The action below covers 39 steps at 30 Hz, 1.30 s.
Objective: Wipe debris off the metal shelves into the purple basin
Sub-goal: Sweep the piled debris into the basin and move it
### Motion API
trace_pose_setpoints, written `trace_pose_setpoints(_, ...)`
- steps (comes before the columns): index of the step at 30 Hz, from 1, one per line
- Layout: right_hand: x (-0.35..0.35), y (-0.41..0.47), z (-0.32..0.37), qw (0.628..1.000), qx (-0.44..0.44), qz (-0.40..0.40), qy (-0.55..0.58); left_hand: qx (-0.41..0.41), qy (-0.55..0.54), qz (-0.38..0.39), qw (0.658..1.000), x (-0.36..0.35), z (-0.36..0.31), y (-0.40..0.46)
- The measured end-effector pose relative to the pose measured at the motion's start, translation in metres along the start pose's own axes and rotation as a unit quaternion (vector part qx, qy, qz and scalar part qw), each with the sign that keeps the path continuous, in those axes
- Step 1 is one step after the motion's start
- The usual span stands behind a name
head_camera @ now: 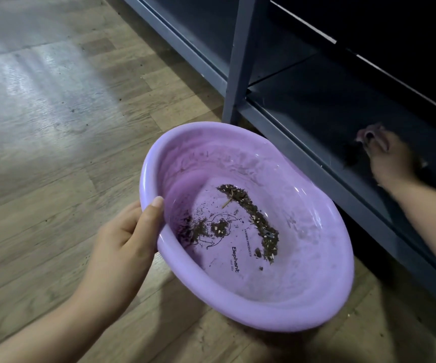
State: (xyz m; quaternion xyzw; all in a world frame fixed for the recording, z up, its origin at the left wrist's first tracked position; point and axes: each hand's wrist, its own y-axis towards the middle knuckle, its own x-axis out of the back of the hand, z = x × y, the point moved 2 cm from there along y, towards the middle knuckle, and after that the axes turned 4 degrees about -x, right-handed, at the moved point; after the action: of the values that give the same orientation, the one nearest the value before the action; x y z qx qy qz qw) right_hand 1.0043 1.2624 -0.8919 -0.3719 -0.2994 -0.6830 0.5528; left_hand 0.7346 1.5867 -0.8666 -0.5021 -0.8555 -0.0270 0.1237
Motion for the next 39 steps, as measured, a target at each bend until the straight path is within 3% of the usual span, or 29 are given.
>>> trace_pose_setpoints(7, -0.015, -0.026, 0.026, 0.99, 0.017, 0.044, 0.13, 0.006, -0.002, 0.002, 1.0, 0.0, 0.0, 0.001)
trace_pose_setpoints(13, -0.032, -0.078, 0.06, 0.988, 0.086, 0.077, 0.101, 0.013, -0.013, 0.015, 1.0, 0.0, -0.002, 0.0)
trace_pose_setpoints(17, -0.047, -0.103, 0.071, 0.972, 0.123, 0.145, 0.141, 0.011, -0.005, 0.02, 1.0, 0.001, -0.001, 0.001)
trace_pose_setpoints(22, -0.053, -0.122, 0.08, 0.963, 0.146, 0.199, 0.105, 0.008, -0.006, 0.019, 1.0, 0.001, 0.0, 0.002)
trace_pose_setpoints(26, -0.032, -0.114, 0.084, 0.965, 0.184, 0.147, 0.119, 0.008, -0.01, 0.02, 1.0, 0.0, -0.001, 0.002)
trace_pose_setpoints(31, -0.004, -0.084, 0.07, 0.972, 0.221, 0.048, -0.055, 0.009, -0.009, 0.023, 1.0, 0.001, 0.0, 0.002)
trace_pose_setpoints(39, -0.002, -0.053, 0.02, 0.993, 0.078, 0.051, -0.078, 0.006, -0.008, 0.023, 1.0, 0.002, 0.002, 0.002)
